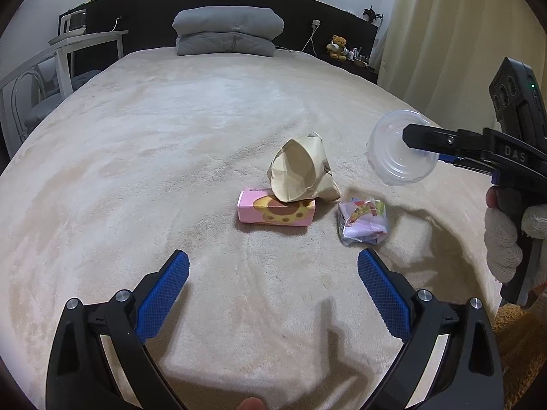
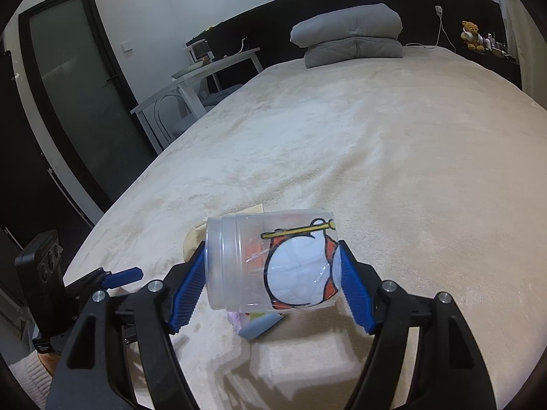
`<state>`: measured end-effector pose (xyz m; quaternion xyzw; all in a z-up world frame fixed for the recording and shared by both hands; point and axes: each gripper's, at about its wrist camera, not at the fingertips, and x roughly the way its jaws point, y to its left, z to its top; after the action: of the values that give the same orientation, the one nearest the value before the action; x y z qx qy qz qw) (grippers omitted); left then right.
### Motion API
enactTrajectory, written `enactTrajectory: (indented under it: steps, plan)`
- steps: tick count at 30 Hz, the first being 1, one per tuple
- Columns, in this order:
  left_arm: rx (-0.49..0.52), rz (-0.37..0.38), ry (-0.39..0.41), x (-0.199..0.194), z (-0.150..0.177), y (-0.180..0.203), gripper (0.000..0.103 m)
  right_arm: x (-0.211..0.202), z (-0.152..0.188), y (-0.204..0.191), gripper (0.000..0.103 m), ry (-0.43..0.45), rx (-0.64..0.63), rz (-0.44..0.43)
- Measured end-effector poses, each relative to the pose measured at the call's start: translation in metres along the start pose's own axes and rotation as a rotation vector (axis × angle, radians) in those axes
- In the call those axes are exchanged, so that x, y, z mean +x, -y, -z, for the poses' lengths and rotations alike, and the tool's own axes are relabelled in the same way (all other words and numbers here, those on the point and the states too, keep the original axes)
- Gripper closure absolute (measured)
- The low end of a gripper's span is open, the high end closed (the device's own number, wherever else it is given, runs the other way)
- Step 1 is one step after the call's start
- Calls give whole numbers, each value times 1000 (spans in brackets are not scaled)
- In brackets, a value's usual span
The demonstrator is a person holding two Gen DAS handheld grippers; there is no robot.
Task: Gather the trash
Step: 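Grasp the clear plastic cup with the right tool while the left tool grasps the pink biscuit box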
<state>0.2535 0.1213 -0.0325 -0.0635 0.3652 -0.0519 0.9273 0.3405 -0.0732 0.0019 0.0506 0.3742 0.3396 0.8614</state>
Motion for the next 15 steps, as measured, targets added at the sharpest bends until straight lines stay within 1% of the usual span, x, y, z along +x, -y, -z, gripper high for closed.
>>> enactTrajectory:
  steps: [5, 7, 9, 11, 13, 15]
  plan:
    - [0, -22, -6, 16, -9, 5, 6, -16, 4, -2, 31, 6, -13, -6]
    - [0, -42, -11, 23, -12, 7, 6, -22, 6, -2, 31, 13, -13, -10]
    - [-9, -83, -26, 32, -17, 7, 7, -29, 8, -3, 31, 16, -13, -19]
    - [-18, -84, -26, 38, -20, 5, 7, -34, 10, -5, 31, 21, -13, -29]
    - [-19, -104, -36, 44, -24, 6, 7, -40, 12, -7, 31, 24, -15, -40]
    - [-19, -109, -41, 50, -27, 5, 7, -46, 13, -9, 31, 34, -29, -42]
